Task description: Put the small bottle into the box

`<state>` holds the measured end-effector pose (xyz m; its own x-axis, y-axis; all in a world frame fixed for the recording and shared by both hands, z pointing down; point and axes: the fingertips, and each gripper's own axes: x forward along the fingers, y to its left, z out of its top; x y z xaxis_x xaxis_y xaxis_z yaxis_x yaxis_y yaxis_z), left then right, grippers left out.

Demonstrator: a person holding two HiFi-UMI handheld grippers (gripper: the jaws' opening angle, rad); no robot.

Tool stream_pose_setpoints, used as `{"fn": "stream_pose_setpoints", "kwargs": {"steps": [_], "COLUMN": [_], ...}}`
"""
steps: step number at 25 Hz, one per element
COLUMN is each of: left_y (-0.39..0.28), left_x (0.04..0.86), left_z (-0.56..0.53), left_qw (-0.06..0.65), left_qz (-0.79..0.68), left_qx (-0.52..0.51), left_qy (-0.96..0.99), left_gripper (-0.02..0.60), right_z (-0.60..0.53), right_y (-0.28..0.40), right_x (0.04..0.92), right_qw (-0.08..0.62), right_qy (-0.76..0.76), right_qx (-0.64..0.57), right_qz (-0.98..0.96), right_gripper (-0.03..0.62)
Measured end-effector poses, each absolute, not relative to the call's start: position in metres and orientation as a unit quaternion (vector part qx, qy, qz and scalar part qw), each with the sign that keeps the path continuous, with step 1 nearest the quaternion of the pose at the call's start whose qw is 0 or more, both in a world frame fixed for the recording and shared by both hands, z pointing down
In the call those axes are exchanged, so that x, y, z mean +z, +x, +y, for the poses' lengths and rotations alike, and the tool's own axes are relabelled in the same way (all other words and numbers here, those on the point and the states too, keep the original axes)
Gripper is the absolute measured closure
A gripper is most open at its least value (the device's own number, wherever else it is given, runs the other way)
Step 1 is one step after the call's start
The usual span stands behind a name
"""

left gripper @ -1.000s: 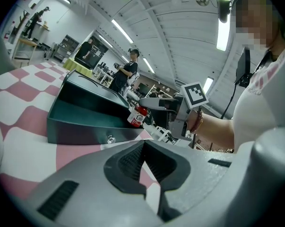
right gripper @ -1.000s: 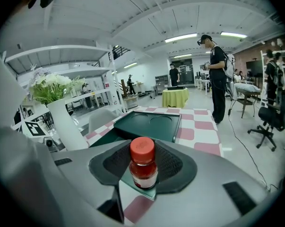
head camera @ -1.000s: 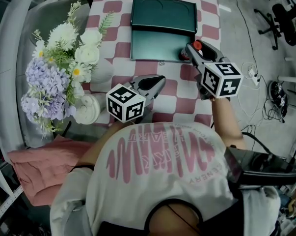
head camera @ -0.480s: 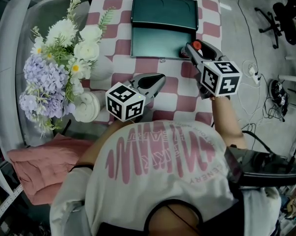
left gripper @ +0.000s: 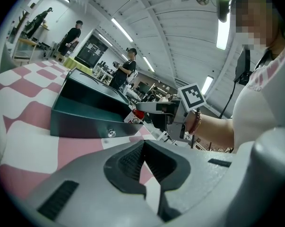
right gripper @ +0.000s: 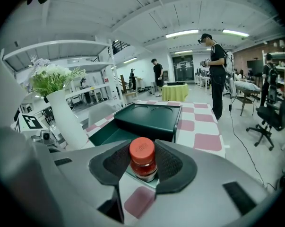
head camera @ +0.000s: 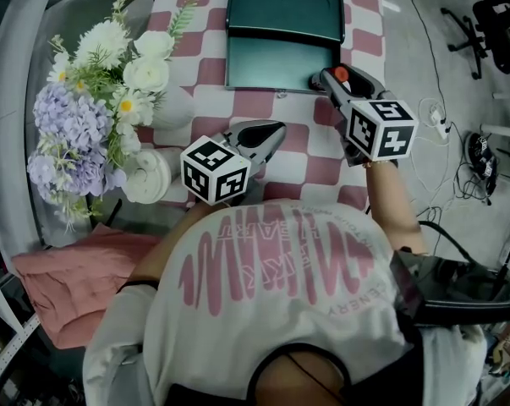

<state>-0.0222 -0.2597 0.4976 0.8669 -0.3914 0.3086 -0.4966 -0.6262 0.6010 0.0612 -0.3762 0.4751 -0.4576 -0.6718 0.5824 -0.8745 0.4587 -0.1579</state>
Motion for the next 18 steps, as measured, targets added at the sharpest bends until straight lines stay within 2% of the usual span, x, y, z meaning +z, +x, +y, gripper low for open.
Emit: {"fn": "stream_pose_setpoints", "kwargs": {"steps": [18], "left_y": [-0.0305], "left_x": [0.4912], "left_z": [-0.2552], "left_qw": [0.351], "left_qz": [-0.249], "left_qx": [0.068], "left_qy": [0.900], "left_gripper": [0.575], "right_z": [-0.3681], "right_y": [0.0561], "right_x": [0.4792], "right_qw": [0.243], "right_qy": [0.482], "right_qx": [0.213], "right_qz": [-0.814], "right_gripper": [0.442]}}
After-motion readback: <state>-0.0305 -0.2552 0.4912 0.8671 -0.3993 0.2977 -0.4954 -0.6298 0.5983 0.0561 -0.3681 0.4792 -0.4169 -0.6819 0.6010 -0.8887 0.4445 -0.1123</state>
